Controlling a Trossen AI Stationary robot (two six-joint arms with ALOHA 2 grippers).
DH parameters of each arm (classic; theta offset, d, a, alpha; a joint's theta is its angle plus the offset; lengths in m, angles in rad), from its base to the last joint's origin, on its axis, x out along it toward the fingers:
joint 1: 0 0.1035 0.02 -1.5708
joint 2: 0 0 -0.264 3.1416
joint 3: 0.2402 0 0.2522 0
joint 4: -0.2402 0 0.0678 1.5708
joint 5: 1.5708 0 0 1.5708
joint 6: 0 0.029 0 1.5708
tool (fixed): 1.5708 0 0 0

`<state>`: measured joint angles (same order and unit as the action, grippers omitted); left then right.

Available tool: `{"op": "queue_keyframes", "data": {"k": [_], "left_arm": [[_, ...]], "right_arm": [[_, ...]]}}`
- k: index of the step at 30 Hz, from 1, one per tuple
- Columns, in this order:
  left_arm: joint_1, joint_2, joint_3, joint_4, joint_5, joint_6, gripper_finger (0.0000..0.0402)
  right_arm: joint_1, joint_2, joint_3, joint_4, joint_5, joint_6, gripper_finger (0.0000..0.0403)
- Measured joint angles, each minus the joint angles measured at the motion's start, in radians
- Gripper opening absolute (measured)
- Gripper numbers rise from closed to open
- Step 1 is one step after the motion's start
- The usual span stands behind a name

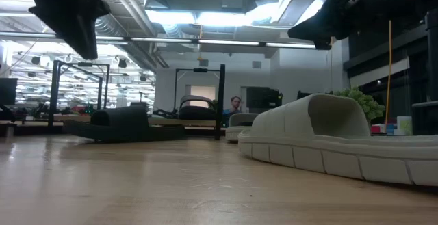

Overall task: Pick and place slides into the shelf
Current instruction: Put the black slides on the shelf

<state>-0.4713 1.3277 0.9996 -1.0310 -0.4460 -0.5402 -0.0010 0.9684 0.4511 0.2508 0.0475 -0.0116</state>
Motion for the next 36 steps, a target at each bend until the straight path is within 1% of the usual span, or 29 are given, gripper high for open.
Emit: {"op": "queue_keyframes", "data": {"k": [6,9,12,16,20,25,28,32,36], "left_arm": [[0.0,0.027,-0.022,-0.001,-0.007,0.03,0.0133],[0.0,0.042,-0.031,0.0,-0.004,0.036,0.0155],[-0.006,0.053,-0.043,-0.001,-0.004,0.05,0.0167],[-0.005,0.076,-0.076,-0.003,0.005,0.052,0.0173],[0.001,0.114,-0.111,-0.006,0.039,0.06,0.0171],[-0.001,0.176,-0.112,0.001,0.048,0.147,0.0172],[0.002,0.219,-0.112,0.001,0.047,0.185,0.0173],[0.008,0.271,-0.112,0.004,0.046,0.193,0.0169],[0.009,0.31,-0.113,0.005,0.004,0.188,0.0167]], "right_arm": [[0.0,0.0,0.0,0.0,0.0,0.011,0.0027],[0.0,0.0,0.0,0.0,0.0,0.011,0.0027],[0.0,0.0,0.0,0.0,0.0,0.011,0.0027],[0.0,0.0,0.0,0.0,0.0,0.039,0.0028],[0.0,0.0,0.0,-0.004,0.0,0.037,0.0028],[0.0,0.0,0.0,-0.005,0.0,0.037,0.0028],[0.0,0.0,0.0,-0.005,0.0,0.037,0.0028],[0.0,0.0,0.0,-0.006,0.0,0.034,0.0028],[0.0,0.0,0.0,-0.007,0.0,0.034,0.0028]]}}
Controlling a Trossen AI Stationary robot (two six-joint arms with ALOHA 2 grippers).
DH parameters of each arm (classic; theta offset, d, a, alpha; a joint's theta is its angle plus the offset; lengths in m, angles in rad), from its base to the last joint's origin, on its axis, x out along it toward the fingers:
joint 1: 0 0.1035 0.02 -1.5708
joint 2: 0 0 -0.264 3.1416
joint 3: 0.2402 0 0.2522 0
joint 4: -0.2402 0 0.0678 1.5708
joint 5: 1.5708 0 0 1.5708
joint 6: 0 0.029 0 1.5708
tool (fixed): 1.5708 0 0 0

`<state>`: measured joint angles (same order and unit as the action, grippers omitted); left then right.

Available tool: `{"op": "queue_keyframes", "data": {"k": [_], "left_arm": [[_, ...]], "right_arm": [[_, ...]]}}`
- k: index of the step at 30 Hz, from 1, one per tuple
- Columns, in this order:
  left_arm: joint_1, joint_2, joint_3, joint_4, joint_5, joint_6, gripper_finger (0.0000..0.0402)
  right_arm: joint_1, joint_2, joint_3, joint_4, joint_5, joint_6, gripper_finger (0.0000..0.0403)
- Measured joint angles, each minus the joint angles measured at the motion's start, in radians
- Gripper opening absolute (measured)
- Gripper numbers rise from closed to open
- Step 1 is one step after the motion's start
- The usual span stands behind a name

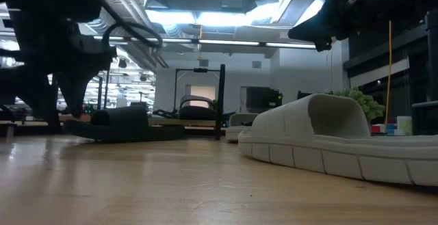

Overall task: Pick and place slides into the shelf
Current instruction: Put the black slides on the shelf

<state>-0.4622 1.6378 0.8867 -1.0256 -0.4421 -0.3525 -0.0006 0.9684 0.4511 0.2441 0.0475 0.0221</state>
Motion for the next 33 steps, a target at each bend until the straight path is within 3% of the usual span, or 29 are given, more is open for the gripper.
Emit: {"op": "queue_keyframes", "data": {"k": [14,22,33], "left_arm": [[0.04,0.02,0.0,0.038,-0.002,-0.005,0.0162],[0.05,0.018,-0.061,0.113,0.048,-0.012,0.0115],[0.048,0.017,-0.068,0.126,0.019,-0.058,0.0047]], "right_arm": [[0.0,0.0,0.0,-0.004,0.0,-0.001,0.0028],[0.0,0.0,0.0,-0.04,0.0,0.0,0.0028],[0.0,0.0,0.0,-0.039,0.0,0.001,0.0028]]}}
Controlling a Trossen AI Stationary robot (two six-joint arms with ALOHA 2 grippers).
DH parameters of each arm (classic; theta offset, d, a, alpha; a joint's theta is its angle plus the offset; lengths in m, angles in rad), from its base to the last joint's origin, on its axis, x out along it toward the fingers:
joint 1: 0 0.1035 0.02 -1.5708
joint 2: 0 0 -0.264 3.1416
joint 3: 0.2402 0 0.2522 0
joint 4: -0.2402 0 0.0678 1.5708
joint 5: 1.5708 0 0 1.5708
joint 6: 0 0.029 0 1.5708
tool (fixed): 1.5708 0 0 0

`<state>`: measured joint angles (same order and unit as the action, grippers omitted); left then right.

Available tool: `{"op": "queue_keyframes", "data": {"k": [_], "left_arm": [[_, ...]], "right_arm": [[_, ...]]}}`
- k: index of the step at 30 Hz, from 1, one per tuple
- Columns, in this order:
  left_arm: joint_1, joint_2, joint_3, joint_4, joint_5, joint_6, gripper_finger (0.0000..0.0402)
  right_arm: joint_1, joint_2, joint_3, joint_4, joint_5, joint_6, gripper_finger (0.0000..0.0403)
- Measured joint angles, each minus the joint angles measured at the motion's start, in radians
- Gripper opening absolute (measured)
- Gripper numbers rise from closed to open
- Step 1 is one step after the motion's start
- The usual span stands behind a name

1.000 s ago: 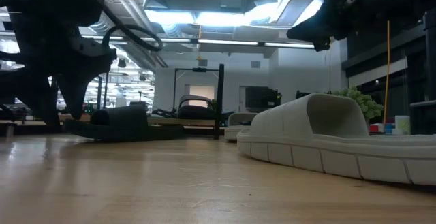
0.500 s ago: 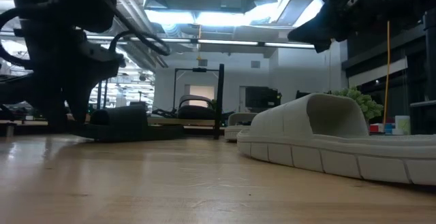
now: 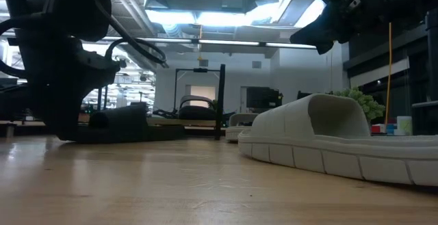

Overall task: Pick and place slides into the shelf
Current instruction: Put the black slides on the shelf

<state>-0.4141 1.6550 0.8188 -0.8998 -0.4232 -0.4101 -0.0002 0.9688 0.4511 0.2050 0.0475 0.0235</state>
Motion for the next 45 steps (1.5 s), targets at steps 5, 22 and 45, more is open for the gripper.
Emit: {"op": "queue_keyframes", "data": {"k": [5,22,45], "left_arm": [[0.001,0.0,0.0,0.0,0.011,-0.023,0.0011],[-0.031,-0.056,0.031,0.012,0.051,-0.08,0.0008],[-0.161,-0.085,0.304,-0.22,0.173,-0.326,0.0007]], "right_arm": [[0.0,0.0,0.0,0.0,0.0,0.0,0.0028],[0.0,0.0,0.0,0.002,0.0,-0.005,0.0028],[0.0,0.0,0.0,-0.021,0.0,-0.007,0.0028]]}}
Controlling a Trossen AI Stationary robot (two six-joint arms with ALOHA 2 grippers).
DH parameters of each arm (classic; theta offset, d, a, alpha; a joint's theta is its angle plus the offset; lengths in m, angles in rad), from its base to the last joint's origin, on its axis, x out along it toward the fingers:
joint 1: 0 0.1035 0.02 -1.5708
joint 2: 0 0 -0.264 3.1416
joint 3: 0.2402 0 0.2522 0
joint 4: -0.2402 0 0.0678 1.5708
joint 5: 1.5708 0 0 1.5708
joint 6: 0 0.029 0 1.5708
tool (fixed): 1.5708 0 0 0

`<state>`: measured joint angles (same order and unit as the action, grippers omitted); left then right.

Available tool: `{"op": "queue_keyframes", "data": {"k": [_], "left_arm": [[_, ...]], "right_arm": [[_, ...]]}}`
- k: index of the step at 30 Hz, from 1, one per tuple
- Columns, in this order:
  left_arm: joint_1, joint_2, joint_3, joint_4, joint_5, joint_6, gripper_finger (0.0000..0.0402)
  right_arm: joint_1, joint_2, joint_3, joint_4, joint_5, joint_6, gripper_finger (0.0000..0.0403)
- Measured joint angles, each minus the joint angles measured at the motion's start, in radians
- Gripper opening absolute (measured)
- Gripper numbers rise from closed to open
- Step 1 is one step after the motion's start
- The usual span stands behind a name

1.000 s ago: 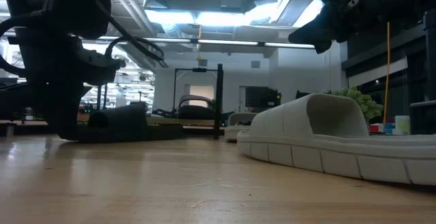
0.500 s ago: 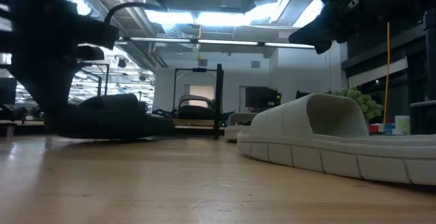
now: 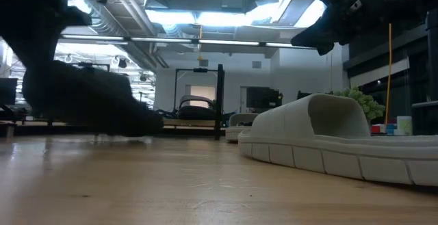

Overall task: Pick and place slides into the shelf
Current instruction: Put the black slides on the shelf

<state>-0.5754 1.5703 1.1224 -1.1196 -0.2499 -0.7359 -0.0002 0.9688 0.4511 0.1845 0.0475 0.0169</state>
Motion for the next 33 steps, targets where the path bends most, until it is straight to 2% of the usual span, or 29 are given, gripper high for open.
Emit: {"op": "queue_keyframes", "data": {"k": [9,16,26,33], "left_arm": [[-0.042,0.0,0.148,-0.177,-0.12,-0.128,0.0007],[-0.024,0.0,0.176,-0.349,-0.137,-0.223,0.0007],[0.074,0.0,0.176,-0.397,-0.28,-0.221,0.0007],[0.182,0.0,0.176,-0.398,-0.318,-0.102,0.0006]], "right_arm": [[0.0,0.0,0.0,-0.042,0.0,-0.021,0.0028],[0.0,0.0,0.0,-0.042,0.0,-0.022,0.0028],[0.0,0.0,0.0,-0.048,0.0,-0.025,0.0028],[0.0,0.0,0.0,-0.048,0.0,-0.025,0.0028]]}}
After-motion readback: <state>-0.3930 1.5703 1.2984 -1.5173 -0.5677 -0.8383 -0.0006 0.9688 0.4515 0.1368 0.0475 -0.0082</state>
